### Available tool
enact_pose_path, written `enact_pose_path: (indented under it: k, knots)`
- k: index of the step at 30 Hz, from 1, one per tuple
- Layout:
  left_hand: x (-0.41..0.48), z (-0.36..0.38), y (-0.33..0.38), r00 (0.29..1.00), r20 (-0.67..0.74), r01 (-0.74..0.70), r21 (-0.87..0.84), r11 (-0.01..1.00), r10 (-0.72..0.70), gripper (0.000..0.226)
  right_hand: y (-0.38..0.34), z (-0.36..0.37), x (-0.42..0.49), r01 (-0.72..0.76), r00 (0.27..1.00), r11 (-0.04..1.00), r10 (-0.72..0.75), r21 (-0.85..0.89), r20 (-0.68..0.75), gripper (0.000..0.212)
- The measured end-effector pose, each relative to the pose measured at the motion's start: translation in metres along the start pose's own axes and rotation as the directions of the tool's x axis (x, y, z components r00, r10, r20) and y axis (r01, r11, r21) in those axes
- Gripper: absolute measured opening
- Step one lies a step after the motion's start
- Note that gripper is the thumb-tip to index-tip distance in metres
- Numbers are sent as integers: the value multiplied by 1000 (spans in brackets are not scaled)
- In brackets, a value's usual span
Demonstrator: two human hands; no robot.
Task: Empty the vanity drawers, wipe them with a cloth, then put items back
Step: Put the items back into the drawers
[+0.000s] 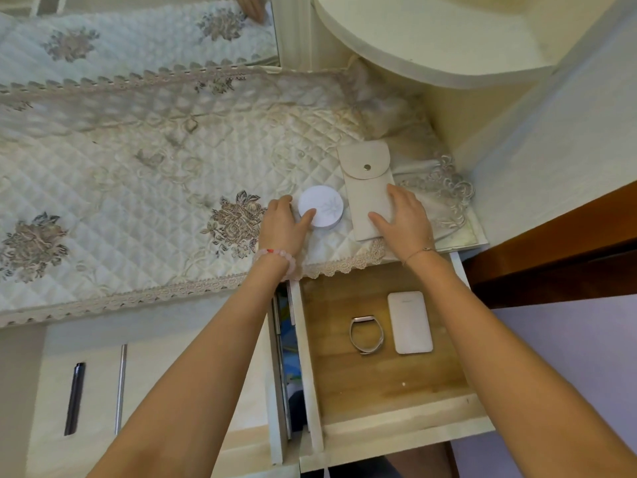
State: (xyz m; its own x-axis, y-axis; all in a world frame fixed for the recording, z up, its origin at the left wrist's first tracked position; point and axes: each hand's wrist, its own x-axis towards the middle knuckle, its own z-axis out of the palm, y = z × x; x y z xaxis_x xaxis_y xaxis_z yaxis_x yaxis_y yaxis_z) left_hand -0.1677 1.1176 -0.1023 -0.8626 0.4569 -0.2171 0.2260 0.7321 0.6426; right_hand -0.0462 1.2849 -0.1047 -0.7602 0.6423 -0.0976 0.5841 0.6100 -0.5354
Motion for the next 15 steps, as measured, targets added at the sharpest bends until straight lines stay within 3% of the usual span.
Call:
enact_pose_path:
  k: [8,15]
  knots:
    - [9,12,4,998,31,63,-13,998,-63,62,-2,6,6,-252,964,949,263,190,-33,82]
    - [8,15,10,996,26,87,-62,994,-86,63,-8,6,4,-358,926,852,376,382,29,74]
